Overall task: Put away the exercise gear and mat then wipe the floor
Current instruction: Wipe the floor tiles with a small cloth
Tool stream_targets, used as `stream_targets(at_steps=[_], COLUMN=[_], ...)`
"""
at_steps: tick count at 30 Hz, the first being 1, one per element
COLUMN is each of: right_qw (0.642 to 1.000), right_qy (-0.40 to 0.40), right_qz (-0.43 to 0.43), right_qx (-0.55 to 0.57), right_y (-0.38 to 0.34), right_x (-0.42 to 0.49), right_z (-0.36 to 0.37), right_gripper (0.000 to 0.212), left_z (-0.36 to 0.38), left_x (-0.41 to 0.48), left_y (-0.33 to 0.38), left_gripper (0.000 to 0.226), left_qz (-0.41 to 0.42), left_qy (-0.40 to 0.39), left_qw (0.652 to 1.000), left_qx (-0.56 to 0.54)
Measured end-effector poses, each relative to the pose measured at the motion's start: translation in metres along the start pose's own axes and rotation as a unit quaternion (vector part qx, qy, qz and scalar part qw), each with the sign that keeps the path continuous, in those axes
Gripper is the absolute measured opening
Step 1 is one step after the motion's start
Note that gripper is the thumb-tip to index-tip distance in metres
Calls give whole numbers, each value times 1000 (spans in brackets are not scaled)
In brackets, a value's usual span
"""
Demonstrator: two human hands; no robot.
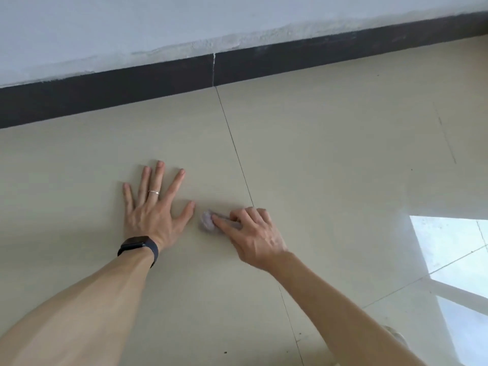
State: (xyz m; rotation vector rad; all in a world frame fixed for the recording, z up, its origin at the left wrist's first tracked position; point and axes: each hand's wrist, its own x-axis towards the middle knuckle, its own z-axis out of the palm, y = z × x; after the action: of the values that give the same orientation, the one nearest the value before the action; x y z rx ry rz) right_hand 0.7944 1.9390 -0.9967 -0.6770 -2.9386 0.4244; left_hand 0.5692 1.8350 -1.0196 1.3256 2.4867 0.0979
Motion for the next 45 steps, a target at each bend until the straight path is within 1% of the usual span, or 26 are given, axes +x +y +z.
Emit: stream_targets(at_steps=[2,4,6,7,8,9,10,12,14,15,16,18,20,22,23,24,27,29,30,31,33,36,38,40,43,45], right_qw=[998,963,858,808,796,825,881,979,1000,1000,999,979,915,845,844,873,988,996,993,993,982,888,848,866,957,989], right_qy=[20,65,121,130,119,109,98,29,-5,-1,16,62,92,101,85,67,11,-36,-32,-17,31,38,25,19,5,-6], right_qz=[53,260,499,573,590,551,461,203,13,-6,22,187,393,525,529,482,148,-41,-66,-36,146,449,522,494,282,139], right_qx=[-41,-43,26,55,66,61,46,15,0,-6,-23,-56,-30,21,31,29,-36,-73,-91,-109,-119,-91,-82,-73,-69,-50], right_y=[45,85,99,91,74,51,25,-15,2,22,43,87,125,132,122,105,53,71,90,110,149,178,167,138,74,35], right_x=[11,28,49,61,71,78,81,76,80,89,98,124,154,182,192,197,185,190,196,200,205,214,228,237,230,213], right_z=[-7,-19,-21,-19,-16,-12,-6,5,5,0,-5,-15,-26,-32,-31,-27,-11,-12,-17,-23,-34,-49,-49,-39,-12,1], right_gripper=[55,51,49,50,50,51,52,53,51,49,47,47,49,51,52,53,52,48,47,46,48,46,48,54,59,60], left_z=[0,1,2,1,0,0,-1,-2,-2,-2,-1,2,5,3,2,1,-1,-2,-1,0,1,0,0,0,1,0], left_x=[0,1,2,3,3,3,2,2,2,3,3,2,1,4,6,6,3,3,3,3,3,4,4,3,5,5], left_y=[0,-1,-2,-2,-2,-2,-2,-1,0,0,-1,-2,-3,-2,-2,-2,-2,-2,-2,-1,0,-1,-1,-2,-2,-1], left_gripper=[72,71,71,72,72,73,73,74,74,75,75,76,75,76,76,76,76,76,76,76,76,76,77,77,78,77], left_qz=[0,2,5,7,8,8,7,4,9,13,15,18,22,24,22,20,18,13,13,13,13,13,11,11,11,5], left_qy=[-3,-2,-1,0,-1,-2,-2,3,11,13,14,21,34,38,36,32,28,27,28,30,35,39,38,36,40,38], left_qw=[1000,1000,1000,1000,1000,1000,1000,1000,1000,1000,1000,999,999,999,999,999,999,999,999,999,999,999,999,999,999,999], left_qx=[1,5,6,5,5,6,6,4,9,15,21,27,27,22,20,20,21,24,24,23,23,21,27,29,29,22])
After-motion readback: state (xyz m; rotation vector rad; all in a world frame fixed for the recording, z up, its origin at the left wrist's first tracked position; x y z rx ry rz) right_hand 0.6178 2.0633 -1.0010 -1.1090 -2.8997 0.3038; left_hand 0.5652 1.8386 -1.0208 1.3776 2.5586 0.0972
